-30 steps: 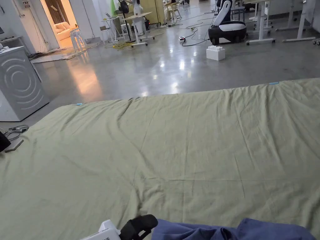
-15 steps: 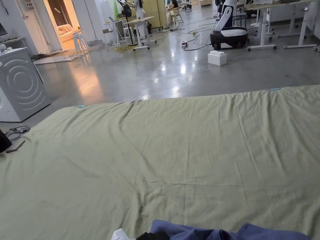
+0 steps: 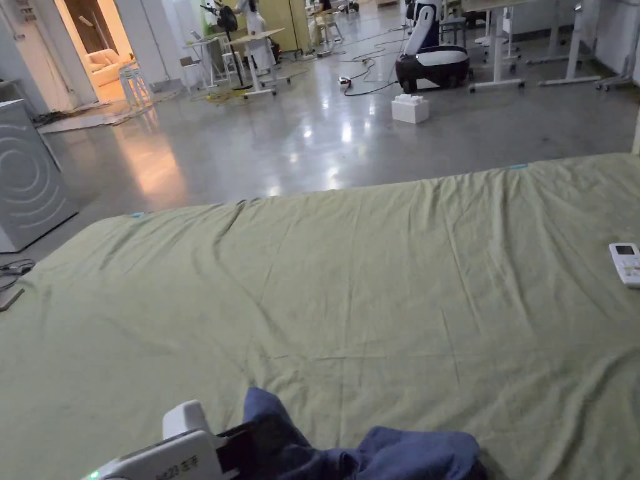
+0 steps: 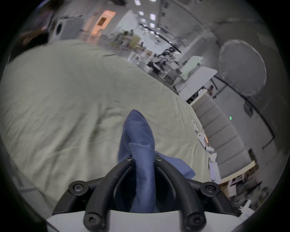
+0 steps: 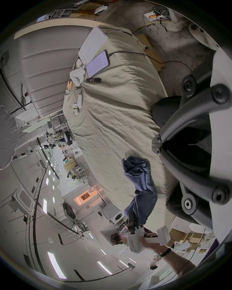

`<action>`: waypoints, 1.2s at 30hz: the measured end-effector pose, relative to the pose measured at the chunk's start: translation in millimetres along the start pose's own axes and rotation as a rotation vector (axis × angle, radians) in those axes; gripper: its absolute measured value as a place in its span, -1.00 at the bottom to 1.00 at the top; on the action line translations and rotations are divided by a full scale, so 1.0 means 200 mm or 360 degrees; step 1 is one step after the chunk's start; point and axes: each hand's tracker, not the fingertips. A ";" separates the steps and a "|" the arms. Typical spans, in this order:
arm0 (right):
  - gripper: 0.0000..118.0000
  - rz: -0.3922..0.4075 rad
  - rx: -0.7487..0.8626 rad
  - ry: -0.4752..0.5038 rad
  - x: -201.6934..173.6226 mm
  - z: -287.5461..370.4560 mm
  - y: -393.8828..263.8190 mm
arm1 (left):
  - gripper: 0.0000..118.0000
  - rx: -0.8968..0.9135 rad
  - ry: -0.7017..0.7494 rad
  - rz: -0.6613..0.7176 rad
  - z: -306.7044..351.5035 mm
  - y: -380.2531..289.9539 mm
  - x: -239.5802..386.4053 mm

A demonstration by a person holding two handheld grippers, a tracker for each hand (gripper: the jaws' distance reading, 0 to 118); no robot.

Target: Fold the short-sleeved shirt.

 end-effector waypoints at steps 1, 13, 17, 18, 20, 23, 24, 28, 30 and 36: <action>-1.00 0.0003 0.0010 -0.0014 -0.01 0.01 0.00 | -0.74 -0.0004 0.0035 -0.0019 -0.06 -0.04 0.09; -1.00 -0.0203 0.0050 -0.0120 0.14 0.13 -0.09 | 0.31 -0.0383 -0.0137 -0.0428 -0.63 -0.55 0.67; -1.00 -0.0213 0.0043 -0.0157 0.19 0.16 -0.11 | 0.30 -0.0157 -0.0242 -0.0174 -0.34 -0.39 0.61; -1.00 -0.0218 0.0038 -0.0160 0.21 0.16 -0.12 | 0.28 -0.0083 -0.0252 -0.0120 -0.30 -0.36 0.58; -1.00 -0.0222 0.0029 -0.0186 0.22 0.16 -0.12 | 0.16 0.0029 -0.0213 0.0020 -0.23 -0.31 0.51; -1.00 -0.0200 0.0035 -0.0197 0.22 0.15 -0.11 | -0.96 -0.0095 -0.0238 0.0315 -0.34 -0.35 0.42; -1.00 -0.0193 0.0039 -0.0196 0.21 0.15 -0.10 | -0.98 -0.0146 -0.0273 0.0372 -0.41 -0.39 0.43; -1.00 -0.0143 0.0041 -0.0188 0.15 0.16 -0.07 | -0.99 -0.0422 -0.0379 0.0435 -0.68 -0.60 0.49; -1.00 -0.0132 0.0031 -0.0164 0.13 0.16 -0.07 | -1.00 -0.0481 -0.0154 0.0257 -0.80 -0.70 0.51; -1.00 0.0077 -0.0110 -0.0009 0.00 0.00 -0.02 | -1.00 -0.0403 -0.0264 0.0156 -0.71 -0.62 0.57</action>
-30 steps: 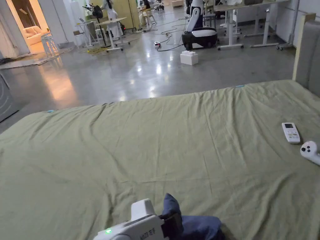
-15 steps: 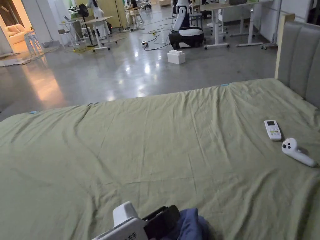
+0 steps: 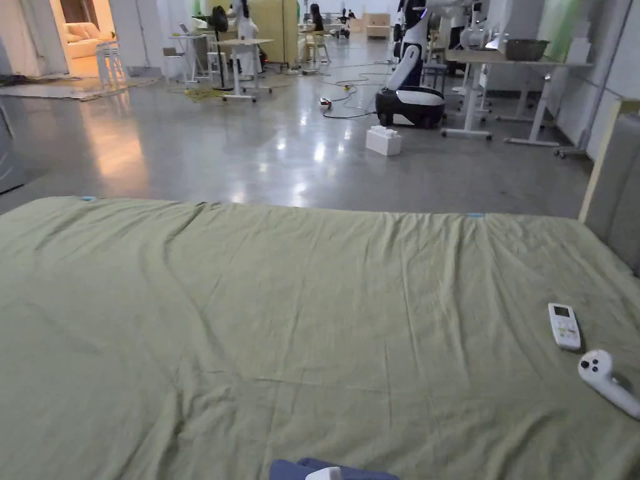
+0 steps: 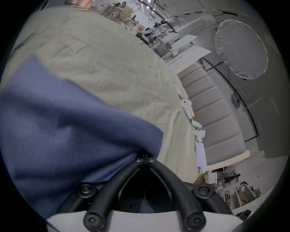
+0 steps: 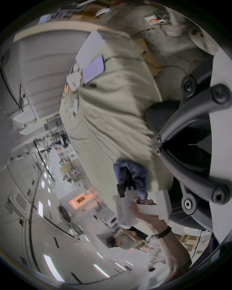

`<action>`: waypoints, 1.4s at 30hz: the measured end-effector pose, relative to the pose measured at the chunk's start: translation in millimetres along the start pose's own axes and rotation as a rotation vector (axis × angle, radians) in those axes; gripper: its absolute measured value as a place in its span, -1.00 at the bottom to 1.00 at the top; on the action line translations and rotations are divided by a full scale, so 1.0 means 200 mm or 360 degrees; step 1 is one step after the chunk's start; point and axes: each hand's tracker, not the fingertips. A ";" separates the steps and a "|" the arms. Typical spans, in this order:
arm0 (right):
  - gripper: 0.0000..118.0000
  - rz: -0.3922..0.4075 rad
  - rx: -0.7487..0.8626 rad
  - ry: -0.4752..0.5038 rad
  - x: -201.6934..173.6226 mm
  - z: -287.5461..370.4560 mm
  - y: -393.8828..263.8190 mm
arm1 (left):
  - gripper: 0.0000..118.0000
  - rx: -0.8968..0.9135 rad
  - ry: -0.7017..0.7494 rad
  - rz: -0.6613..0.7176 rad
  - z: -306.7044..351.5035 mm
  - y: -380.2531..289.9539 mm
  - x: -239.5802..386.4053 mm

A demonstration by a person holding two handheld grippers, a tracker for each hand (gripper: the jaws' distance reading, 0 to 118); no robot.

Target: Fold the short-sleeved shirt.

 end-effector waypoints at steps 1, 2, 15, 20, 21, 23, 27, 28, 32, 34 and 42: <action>-1.00 0.0054 -0.0016 0.0046 -0.03 -0.05 0.03 | -1.00 0.0034 -0.0057 -0.0022 0.08 0.01 0.01; -1.00 0.0124 -0.0025 0.0120 -0.08 -0.13 0.08 | -1.00 0.0107 -0.0144 -0.0037 0.19 0.03 0.00; -0.99 0.0118 -0.0533 0.0121 -0.29 -1.52 0.25 | -0.59 0.0245 -0.0296 0.0164 0.96 0.05 -0.49; -0.99 -0.0349 -0.0503 0.0248 -0.21 -1.43 0.30 | 0.78 0.0210 -0.0303 0.0141 0.82 0.10 -0.65; -0.99 -0.0294 -0.0542 0.0247 -0.21 -1.45 0.33 | 0.78 0.0201 -0.0338 0.0135 0.77 0.13 -0.67; -0.99 -0.0324 -0.0640 0.0232 -0.22 -1.46 0.38 | 0.78 0.0175 -0.0406 0.0167 0.67 0.21 -0.68; -0.99 -0.0174 -0.0655 0.0227 -0.25 -1.48 0.40 | 0.78 0.0056 -0.0363 0.0127 0.40 0.34 -0.67; -0.99 -0.0154 -0.0641 0.0225 -0.25 -1.47 0.39 | 0.76 -0.0033 -0.0335 0.0098 0.32 0.35 -0.67; -0.99 -0.0003 -0.0594 0.0170 -0.31 -1.46 0.37 | -0.19 -0.0091 -0.0415 0.0216 0.16 0.35 -0.66; -0.99 0.0100 -0.0555 0.0137 -0.34 -1.45 0.36 | -0.32 -0.0090 -0.0196 0.0183 0.13 0.33 -0.62; -0.99 -0.0349 -0.0516 0.0291 -0.36 -1.31 0.44 | -0.35 -0.0064 -0.0193 -0.0043 0.43 0.45 -0.38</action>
